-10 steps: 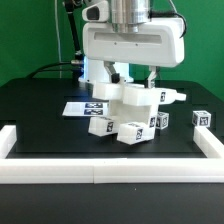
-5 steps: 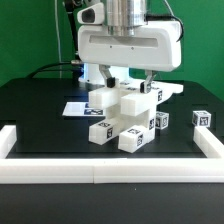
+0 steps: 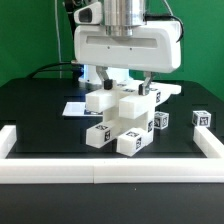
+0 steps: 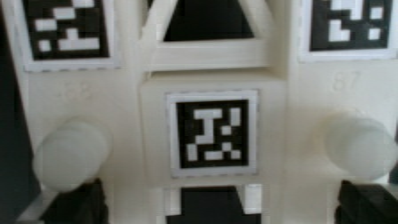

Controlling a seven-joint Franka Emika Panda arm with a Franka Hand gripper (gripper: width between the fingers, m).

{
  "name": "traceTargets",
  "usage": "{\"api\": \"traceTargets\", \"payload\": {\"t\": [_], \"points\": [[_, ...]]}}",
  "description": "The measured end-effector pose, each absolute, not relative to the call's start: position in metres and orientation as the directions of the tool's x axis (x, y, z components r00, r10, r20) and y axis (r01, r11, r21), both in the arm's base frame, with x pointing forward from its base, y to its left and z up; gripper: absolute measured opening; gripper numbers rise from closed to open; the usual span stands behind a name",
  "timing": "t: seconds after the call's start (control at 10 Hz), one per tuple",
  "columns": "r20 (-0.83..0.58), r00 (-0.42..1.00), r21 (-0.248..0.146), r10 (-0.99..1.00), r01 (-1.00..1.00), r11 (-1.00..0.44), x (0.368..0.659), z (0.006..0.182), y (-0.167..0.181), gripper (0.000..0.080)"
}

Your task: Assemble chair

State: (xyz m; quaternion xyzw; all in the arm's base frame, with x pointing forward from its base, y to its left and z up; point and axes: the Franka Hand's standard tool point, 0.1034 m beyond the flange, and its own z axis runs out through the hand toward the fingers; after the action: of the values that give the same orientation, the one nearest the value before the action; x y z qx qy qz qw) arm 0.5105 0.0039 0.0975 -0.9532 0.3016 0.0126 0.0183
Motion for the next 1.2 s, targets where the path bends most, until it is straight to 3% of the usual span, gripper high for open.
{"api": "traceTargets", "payload": {"t": [0.7,1.2], "points": [[0.037,0.819,-0.05,-0.573,-0.571,-0.82,0.538,0.101,0.001,0.0649],[-0.01,0.82,-0.077,-0.573,-0.572,-0.817,0.537,0.136,0.014,0.0649]]}}
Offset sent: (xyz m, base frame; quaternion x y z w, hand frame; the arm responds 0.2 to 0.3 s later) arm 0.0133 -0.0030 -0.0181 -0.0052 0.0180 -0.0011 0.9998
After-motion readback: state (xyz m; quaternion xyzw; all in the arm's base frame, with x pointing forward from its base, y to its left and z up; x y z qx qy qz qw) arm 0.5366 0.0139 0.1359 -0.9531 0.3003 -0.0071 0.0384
